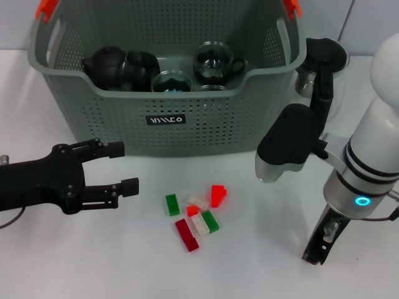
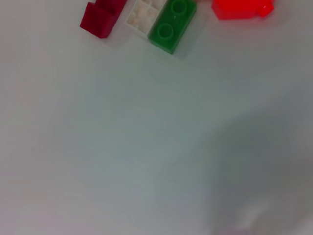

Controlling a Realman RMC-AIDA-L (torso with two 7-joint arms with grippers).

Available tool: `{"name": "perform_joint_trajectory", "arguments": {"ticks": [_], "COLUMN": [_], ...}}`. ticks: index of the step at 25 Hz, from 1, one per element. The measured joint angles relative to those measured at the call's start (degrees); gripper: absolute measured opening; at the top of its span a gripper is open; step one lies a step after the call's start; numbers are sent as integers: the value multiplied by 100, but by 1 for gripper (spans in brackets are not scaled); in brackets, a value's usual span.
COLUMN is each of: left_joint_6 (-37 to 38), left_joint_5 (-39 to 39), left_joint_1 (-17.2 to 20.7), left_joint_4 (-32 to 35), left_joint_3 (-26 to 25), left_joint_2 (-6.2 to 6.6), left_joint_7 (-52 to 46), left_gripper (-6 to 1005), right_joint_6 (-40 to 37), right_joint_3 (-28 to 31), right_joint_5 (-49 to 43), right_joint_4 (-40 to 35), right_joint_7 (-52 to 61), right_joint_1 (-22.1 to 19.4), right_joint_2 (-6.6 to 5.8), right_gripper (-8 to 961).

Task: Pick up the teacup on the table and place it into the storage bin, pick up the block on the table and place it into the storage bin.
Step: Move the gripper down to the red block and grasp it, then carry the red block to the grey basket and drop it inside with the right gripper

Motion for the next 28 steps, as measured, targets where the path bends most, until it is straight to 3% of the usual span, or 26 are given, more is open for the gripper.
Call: {"name": "perform_joint_trajectory", "arguments": {"ticks": [6, 16, 22, 28], "left_joint_6": [-5, 14, 51, 116], "left_joint_5": [0, 0, 0, 3], "left_joint_1": [0, 0, 20, 23], "left_joint_4": [0, 0, 0, -10], "left_joint_3": [-8, -145, -245, -434], "left_joint_2": [0, 11, 18, 49], "left_joint_7": [0, 0, 0, -83], "left_gripper": [841, 830, 798, 810], "right_joint_6": [-12, -179, -565, -731], "right_joint_3": [-32, 122, 1038, 2286], "right_joint_5": [-17, -29, -169, -211], "right_joint_4": [0, -673, -1598, -1863], "right_joint_7": [36, 140, 31, -343], "right_joint_1": [7, -58, 137, 871], "right_joint_2": [-2, -48, -64, -61], "right_gripper": [211, 182, 200, 218]}}
